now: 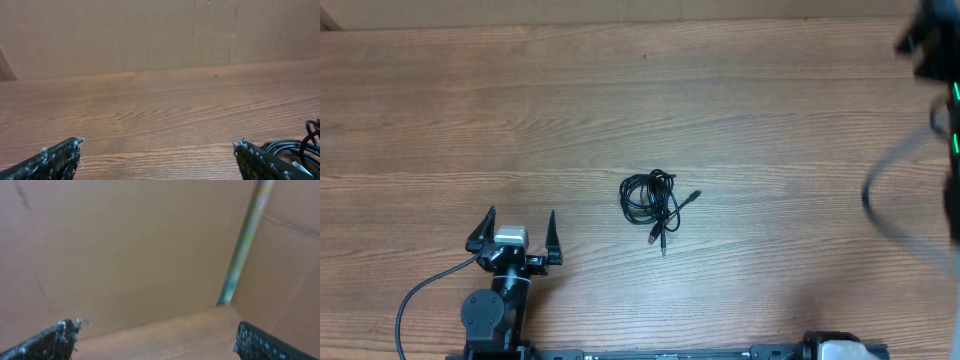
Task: Untangle cables
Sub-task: 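Raise both arms up from rest and swing them forward over the table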
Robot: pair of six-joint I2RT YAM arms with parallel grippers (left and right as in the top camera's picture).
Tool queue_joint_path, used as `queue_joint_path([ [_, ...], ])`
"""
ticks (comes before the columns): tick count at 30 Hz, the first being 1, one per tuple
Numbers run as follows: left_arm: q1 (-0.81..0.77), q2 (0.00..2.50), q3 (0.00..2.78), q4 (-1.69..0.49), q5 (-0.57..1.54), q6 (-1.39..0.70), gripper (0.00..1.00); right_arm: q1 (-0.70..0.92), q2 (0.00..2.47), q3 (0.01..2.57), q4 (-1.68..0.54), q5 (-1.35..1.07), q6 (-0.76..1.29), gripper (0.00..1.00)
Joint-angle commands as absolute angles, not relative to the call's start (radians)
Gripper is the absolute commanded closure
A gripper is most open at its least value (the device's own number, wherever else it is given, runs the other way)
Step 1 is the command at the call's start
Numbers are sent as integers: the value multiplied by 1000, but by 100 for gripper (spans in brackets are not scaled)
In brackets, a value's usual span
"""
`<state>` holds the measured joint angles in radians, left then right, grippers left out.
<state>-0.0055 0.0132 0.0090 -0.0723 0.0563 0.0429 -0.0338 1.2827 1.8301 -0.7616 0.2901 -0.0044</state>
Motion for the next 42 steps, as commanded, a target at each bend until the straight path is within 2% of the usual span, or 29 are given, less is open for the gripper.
queue_joint_path([
  [1, 0, 6, 5, -75, 52, 30, 1, -84, 1539, 2061, -845, 202, 19, 0],
  [5, 0, 6, 5, -75, 52, 30, 0, -195, 1716, 2186, -905, -120, 56, 0],
  [8, 0, 6, 5, -75, 52, 30, 0, -289, 1792, 2189, -889, -381, 56, 0],
  [11, 0, 6, 5, -75, 52, 30, 0, -370, 1855, 2189, -892, -540, 56, 0],
  [15, 0, 6, 5, -75, 52, 30, 0, -400, 1914, 2188, -886, -556, 56, 0],
  [23, 0, 6, 5, -75, 52, 30, 1, -336, 1948, 2185, -841, -598, 53, 0],
  [30, 0, 6, 5, -75, 49, 30, 0, -273, 1948, 2185, -725, -624, 180, 0],
  [42, 0, 6, 5, -75, 38, 31, 1, -190, 1947, 2186, -731, -599, 235, 0],
])
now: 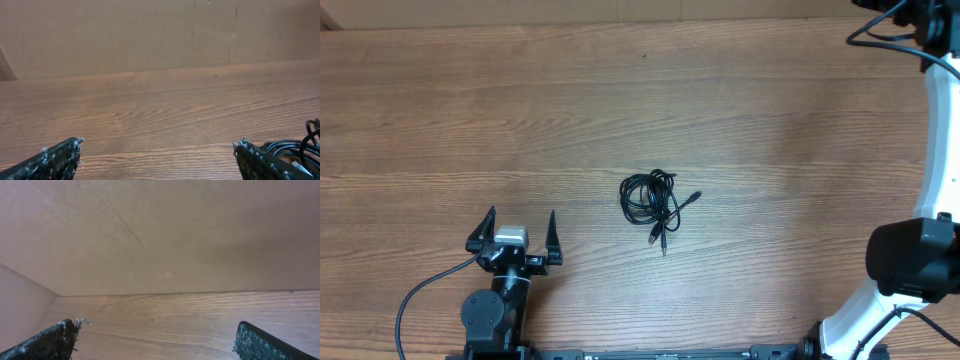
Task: Untangle cables
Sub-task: 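Raise both arms up from rest and swing them forward over the table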
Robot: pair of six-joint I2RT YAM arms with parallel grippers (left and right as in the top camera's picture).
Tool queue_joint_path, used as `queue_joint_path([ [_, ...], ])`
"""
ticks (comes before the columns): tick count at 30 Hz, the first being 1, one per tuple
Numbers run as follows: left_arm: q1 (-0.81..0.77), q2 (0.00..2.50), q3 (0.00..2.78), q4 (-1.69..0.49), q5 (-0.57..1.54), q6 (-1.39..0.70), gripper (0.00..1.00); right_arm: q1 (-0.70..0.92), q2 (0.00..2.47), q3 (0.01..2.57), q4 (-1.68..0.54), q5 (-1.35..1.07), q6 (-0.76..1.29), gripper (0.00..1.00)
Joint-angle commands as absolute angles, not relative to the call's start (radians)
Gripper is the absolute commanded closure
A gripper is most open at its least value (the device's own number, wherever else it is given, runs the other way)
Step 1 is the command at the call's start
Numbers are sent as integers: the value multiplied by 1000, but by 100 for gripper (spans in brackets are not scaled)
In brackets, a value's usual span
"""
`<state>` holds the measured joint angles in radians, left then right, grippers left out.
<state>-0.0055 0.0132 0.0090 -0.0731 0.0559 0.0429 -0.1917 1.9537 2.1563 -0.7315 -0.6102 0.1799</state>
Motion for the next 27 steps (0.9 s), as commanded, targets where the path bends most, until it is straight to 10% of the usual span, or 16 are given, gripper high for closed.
queue_joint_path([
  [1, 1, 6, 5, -74, -10, 30, 0, -190, 1947, 2186, -731, -600, 264, 0],
  [13, 1, 6, 69, 330, -99, 71, 0, -184, 1947, 2186, -781, -600, 321, 0],
  [27, 1, 445, 913, 77, -67, 397, 0, -128, 1947, 2186, -764, -436, 307, 0],
])
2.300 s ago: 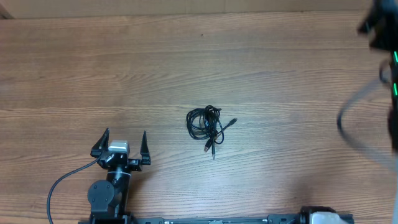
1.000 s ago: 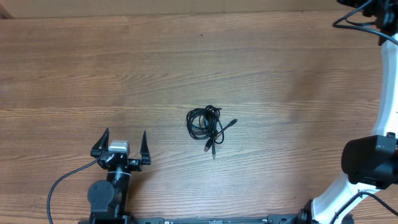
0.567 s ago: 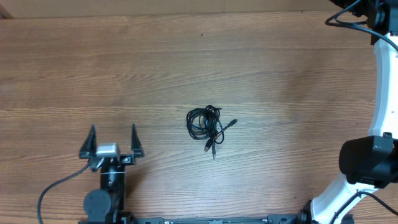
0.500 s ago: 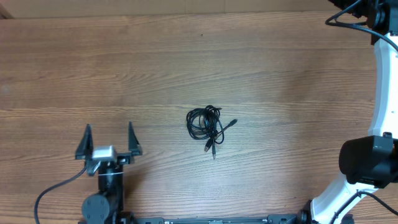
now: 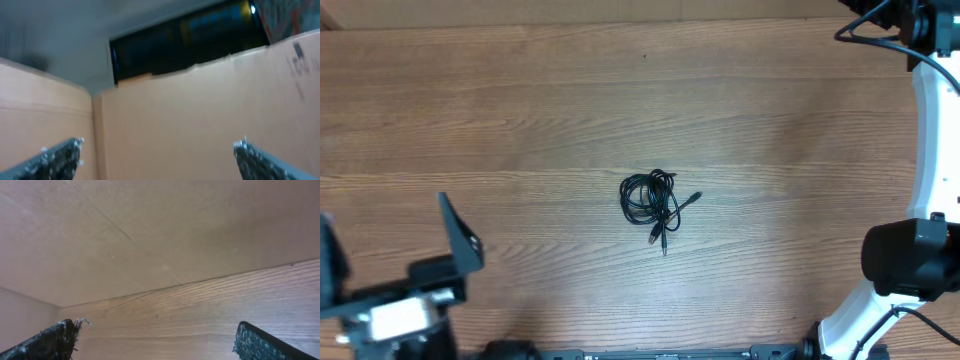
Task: Untangle cables
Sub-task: 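Raise both arms up from rest and swing them forward over the table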
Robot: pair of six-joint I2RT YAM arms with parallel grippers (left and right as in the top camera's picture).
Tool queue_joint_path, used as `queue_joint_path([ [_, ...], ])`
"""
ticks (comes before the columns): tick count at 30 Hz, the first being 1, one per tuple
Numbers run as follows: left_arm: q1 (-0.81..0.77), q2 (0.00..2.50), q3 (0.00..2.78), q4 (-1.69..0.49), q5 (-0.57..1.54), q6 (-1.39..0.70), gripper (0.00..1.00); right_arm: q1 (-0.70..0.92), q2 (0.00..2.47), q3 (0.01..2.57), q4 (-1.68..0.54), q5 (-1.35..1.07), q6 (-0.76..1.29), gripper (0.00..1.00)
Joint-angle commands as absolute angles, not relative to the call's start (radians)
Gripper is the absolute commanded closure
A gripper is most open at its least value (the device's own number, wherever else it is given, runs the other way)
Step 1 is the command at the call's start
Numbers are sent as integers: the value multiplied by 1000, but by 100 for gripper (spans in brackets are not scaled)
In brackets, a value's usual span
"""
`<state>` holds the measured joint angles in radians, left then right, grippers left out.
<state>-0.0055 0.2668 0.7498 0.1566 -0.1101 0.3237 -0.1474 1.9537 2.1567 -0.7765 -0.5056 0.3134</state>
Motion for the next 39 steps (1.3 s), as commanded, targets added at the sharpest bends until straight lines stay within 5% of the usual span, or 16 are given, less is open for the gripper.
queue_joint_path([
  [1, 1, 522, 995, 19, -52, 397, 0, -123, 1947, 2186, -761, -426, 307, 0],
  [11, 3, 1406, 1996, -577, 213, 401, 0, -112, 1947, 2186, -830, -400, 300, 0],
  [18, 57, 1875, 2510, -662, 556, 316, 0, -112, 1947, 2186, -984, -324, 181, 0],
  [29, 116, 2237, 2592, -609, 1391, 64, 0, -112, 1947, 2186, -1134, -239, 76, 0],
  [35, 51, 2327, 2592, -665, 1446, 12, 0, -112, 1947, 2186, -1132, -236, 77, 0],
  [39, -25, 2343, 2589, -794, 1193, 47, 0, -112, 1947, 2186, -1133, -236, 77, 0],
])
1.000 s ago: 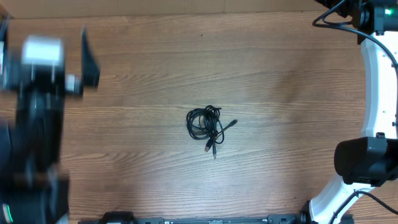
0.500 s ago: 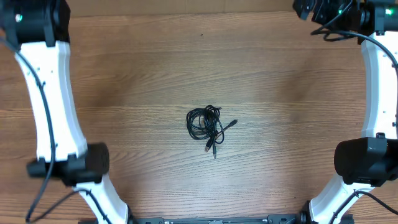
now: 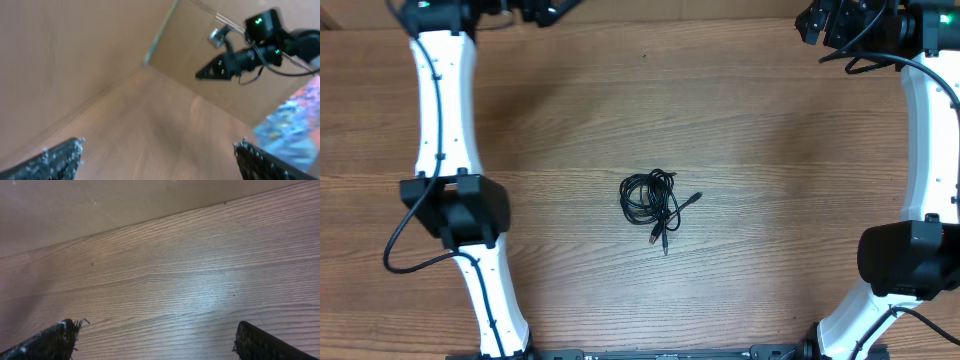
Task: Untangle cables
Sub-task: 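Raise both arms up from rest and swing them forward over the table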
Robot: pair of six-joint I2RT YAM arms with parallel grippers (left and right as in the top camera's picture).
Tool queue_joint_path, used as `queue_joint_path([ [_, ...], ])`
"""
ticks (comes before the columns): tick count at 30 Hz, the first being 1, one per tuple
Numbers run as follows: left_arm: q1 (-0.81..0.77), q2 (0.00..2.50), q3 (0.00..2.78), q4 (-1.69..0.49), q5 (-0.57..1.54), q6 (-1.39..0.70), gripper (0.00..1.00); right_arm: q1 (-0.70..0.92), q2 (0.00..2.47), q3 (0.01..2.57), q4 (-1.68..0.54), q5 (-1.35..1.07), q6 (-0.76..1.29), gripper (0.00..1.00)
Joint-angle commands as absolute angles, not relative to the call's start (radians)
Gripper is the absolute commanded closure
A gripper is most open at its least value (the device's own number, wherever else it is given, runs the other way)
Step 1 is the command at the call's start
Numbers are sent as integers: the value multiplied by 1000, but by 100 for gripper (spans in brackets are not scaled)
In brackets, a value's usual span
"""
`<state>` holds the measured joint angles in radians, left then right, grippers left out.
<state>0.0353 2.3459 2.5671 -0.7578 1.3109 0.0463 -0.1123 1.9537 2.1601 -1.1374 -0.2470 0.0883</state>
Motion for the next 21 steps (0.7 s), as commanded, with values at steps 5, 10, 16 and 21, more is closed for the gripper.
queue_joint_path([
  [5, -138, 2343, 2589, -921, 620, 53, 0, -112, 1947, 2186, -1148, -236, 77, 0],
  [10, -249, 2343, 2589, -993, 170, 53, 0, -112, 1947, 2186, -1184, -236, 77, 0],
  [16, -361, 2343, 2589, -1007, -143, 109, 0, -113, 1947, 2186, -1220, -235, 77, 0],
  [21, -410, 2343, 2589, -1116, -145, 109, 1, -112, 1947, 2185, -1280, -236, 78, 0],
])
